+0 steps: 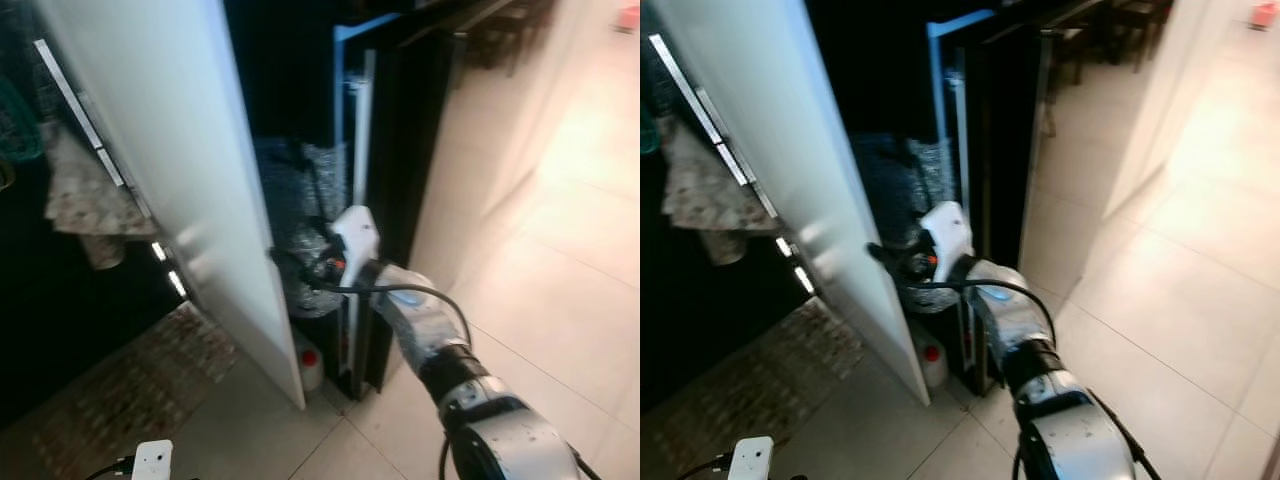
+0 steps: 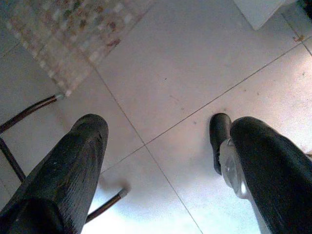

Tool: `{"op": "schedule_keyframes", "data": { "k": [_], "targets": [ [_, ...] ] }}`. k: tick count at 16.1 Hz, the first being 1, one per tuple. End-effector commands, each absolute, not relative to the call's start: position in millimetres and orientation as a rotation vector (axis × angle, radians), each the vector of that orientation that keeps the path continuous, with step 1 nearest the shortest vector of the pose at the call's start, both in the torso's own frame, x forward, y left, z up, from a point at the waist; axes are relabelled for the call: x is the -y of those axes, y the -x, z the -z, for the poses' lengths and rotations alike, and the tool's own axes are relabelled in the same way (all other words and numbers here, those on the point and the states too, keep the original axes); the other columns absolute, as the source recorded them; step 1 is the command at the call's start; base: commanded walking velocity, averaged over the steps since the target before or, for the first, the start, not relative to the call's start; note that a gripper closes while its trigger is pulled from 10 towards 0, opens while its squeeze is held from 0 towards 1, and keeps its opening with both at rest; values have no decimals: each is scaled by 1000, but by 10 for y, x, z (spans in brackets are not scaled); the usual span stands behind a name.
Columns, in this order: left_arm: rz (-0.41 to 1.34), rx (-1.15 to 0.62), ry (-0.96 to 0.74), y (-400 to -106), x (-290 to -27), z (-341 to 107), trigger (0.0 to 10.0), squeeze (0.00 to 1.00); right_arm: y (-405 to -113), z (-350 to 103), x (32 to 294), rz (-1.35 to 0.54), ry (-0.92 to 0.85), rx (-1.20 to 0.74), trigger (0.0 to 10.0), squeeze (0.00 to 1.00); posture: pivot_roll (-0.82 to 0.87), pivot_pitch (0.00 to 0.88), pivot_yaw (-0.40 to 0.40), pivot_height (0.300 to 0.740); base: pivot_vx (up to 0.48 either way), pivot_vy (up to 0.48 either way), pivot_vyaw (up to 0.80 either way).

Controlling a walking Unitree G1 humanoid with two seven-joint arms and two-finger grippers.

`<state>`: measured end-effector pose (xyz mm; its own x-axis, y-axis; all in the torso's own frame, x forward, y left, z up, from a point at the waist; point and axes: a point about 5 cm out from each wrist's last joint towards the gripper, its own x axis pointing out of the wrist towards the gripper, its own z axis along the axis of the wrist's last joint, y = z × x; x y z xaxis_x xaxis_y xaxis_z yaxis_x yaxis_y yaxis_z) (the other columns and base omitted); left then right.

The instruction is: Restocking fridge

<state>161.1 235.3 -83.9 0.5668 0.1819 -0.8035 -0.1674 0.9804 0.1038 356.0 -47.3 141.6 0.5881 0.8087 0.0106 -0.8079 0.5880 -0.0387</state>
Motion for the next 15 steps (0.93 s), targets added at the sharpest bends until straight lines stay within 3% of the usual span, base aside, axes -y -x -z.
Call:
{"op": "schedule_keyframes", "data": {
  "k": [1,6,9,13,15],
  "targets": [
    [-224,-961,-30,-1567,-2413,843,10000,0,-3564,-1404,448,-959,31,15,10000,0,-44,0,85,740,0,0,0],
    [-235,-948,-31,-1592,-2437,825,10000,0,-3623,-1440,482,-823,45,59,10000,0,-45,0,80,740,0,0,0],
    [-230,-958,-41,-1569,-2440,835,10000,0,-3482,-1265,666,-600,-7,64,10000,0,-76,0,95,740,0,0,0],
    [-216,-954,-49,-1582,-2422,833,10000,0,-3130,-1045,720,-502,-7,37,10000,0,-81,0,100,740,0,0,0],
    [-212,-948,-50,-1609,-2419,823,10000,0,-3128,-1084,889,-349,-51,47,10000,0,-84,0,103,740,0,0,0]
  ]
}}
